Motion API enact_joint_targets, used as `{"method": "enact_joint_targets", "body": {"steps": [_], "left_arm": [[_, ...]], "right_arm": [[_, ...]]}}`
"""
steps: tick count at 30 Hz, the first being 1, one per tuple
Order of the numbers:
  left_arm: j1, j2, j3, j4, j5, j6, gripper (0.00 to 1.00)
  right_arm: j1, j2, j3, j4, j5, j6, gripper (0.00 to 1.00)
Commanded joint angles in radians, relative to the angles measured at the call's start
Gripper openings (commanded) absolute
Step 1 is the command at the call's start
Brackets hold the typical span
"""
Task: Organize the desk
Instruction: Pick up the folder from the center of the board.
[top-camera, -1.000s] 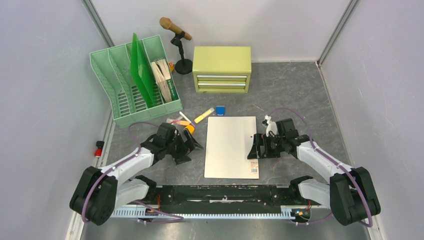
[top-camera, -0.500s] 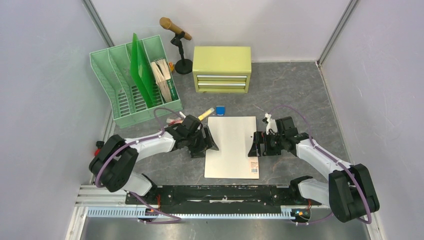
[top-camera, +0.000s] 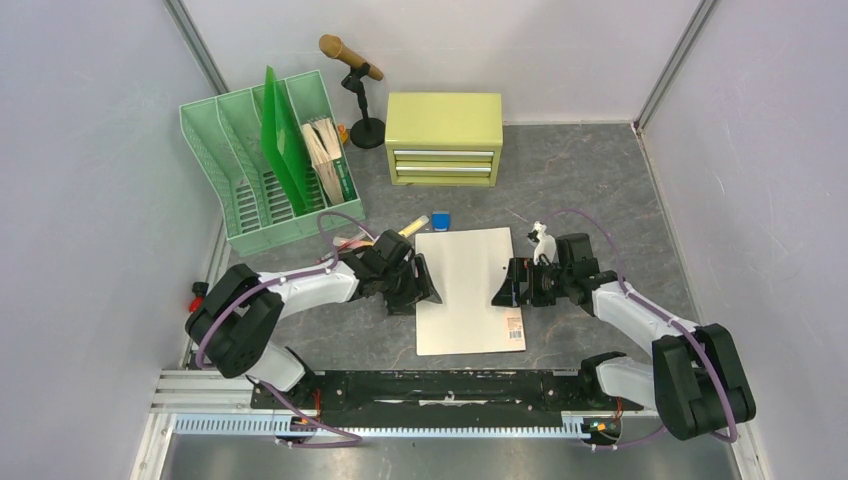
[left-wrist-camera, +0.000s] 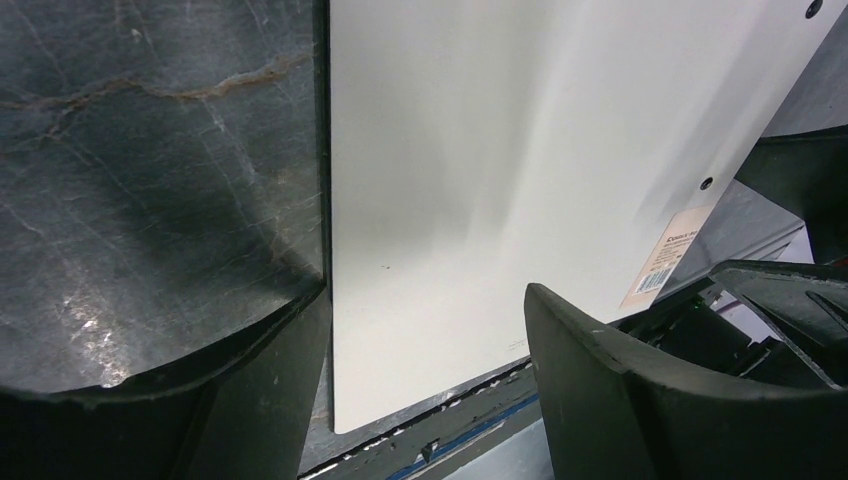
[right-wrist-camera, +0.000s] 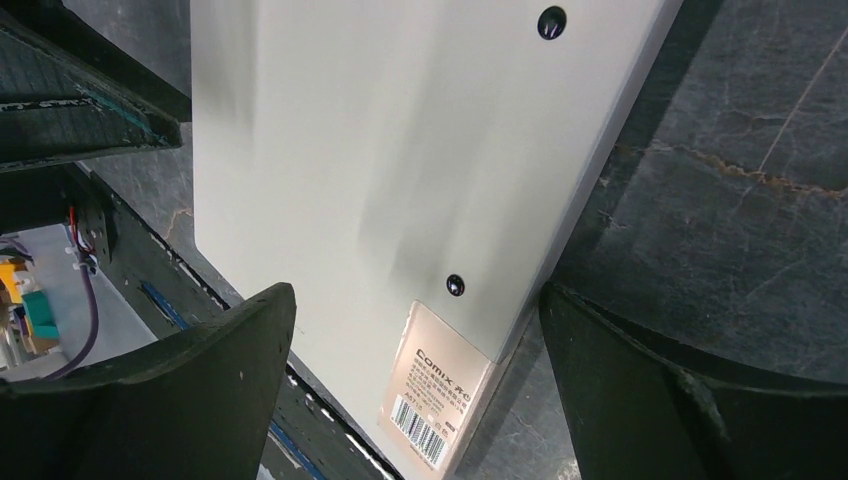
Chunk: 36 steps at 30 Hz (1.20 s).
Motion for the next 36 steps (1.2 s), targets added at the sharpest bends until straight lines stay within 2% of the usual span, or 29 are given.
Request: {"method": "enact_joint_targets", "body": {"steps": [1, 9, 16, 28, 36], "left_arm": [[-0.022, 0.034, -0.048, -0.063, -0.069, 0.041, 0.78], [-0.025, 0.028, -0.058, -0.060, -0.066, 0.045, 0.78], [-0.026, 0.008, -0.075, -0.047, -0.065, 0.039, 0.77], [-0.032, -0.024, -0.081, -0.047, -0.057, 0.034, 0.76], [-0.040, -0.101, -0.125, -0.047, -0.045, 0.001, 0.74]], "right_arm": [[0.017, 0.024, -0.081, 0.008, -0.109, 0.030, 0.99], [0.017, -0.039, -0.064, -0.002, -0.274, 0.047, 0.99], [0.018, -0.101, -0.026, 0.015, -0.360, 0.114, 0.99], [0.018, -0.178, -0.101, 0.349, -0.407, 0.414, 0.99], [0.018, -0.265, -0.245, 0.455, -0.415, 0.558, 0.99]]}}
